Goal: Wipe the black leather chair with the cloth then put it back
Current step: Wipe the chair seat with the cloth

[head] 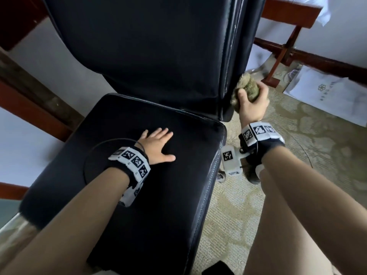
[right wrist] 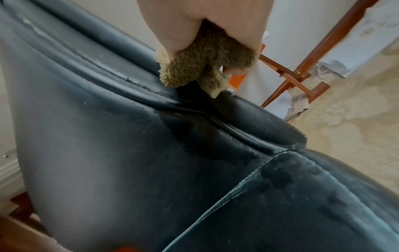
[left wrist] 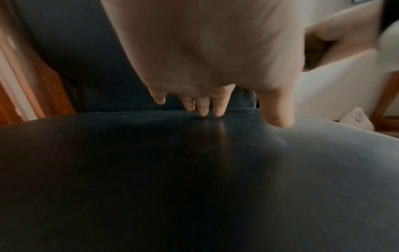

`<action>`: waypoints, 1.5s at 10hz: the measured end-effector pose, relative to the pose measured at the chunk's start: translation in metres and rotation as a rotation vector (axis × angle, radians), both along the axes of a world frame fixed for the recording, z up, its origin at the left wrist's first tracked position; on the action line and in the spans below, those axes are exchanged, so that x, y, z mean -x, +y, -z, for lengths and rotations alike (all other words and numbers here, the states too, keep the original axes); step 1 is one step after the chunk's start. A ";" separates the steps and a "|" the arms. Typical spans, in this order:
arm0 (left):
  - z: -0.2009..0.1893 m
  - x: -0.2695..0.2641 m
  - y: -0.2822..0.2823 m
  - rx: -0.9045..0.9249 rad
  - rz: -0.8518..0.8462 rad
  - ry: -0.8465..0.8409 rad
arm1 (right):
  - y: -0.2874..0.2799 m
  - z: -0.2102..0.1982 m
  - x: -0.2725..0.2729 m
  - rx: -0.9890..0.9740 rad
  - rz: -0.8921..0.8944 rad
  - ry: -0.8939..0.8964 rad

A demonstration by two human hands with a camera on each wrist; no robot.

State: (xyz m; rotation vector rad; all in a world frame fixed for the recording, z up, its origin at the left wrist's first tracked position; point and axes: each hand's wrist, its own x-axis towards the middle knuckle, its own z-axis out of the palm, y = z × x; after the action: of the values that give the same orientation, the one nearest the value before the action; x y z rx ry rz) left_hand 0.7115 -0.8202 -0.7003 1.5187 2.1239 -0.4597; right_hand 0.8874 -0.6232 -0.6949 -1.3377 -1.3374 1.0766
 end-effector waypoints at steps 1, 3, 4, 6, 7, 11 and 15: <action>0.012 -0.009 0.003 0.110 0.054 -0.025 | 0.008 0.002 0.011 0.043 -0.026 -0.067; 0.022 -0.002 0.005 0.137 0.029 -0.065 | 0.025 0.007 0.032 0.032 -0.023 -0.030; 0.022 -0.002 0.013 0.142 -0.021 -0.045 | 0.039 -0.004 0.052 0.063 -0.116 -0.029; 0.022 -0.001 0.027 0.174 -0.125 0.006 | 0.066 -0.005 0.073 0.117 -0.249 -0.122; 0.023 -0.002 0.030 0.176 -0.147 0.016 | 0.051 0.010 0.062 0.237 -0.252 -0.186; 0.028 0.003 0.029 0.115 -0.178 -0.046 | 0.035 0.055 0.068 0.146 -0.401 -0.134; 0.030 0.005 0.032 0.141 -0.141 -0.031 | 0.057 0.049 0.094 0.254 -0.419 -0.420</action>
State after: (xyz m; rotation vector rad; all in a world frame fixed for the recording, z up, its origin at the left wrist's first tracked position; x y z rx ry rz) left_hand 0.7070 -0.7886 -0.7300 1.2807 2.1103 -0.5206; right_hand 0.7932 -0.5661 -0.7437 -1.5704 -1.9022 1.3270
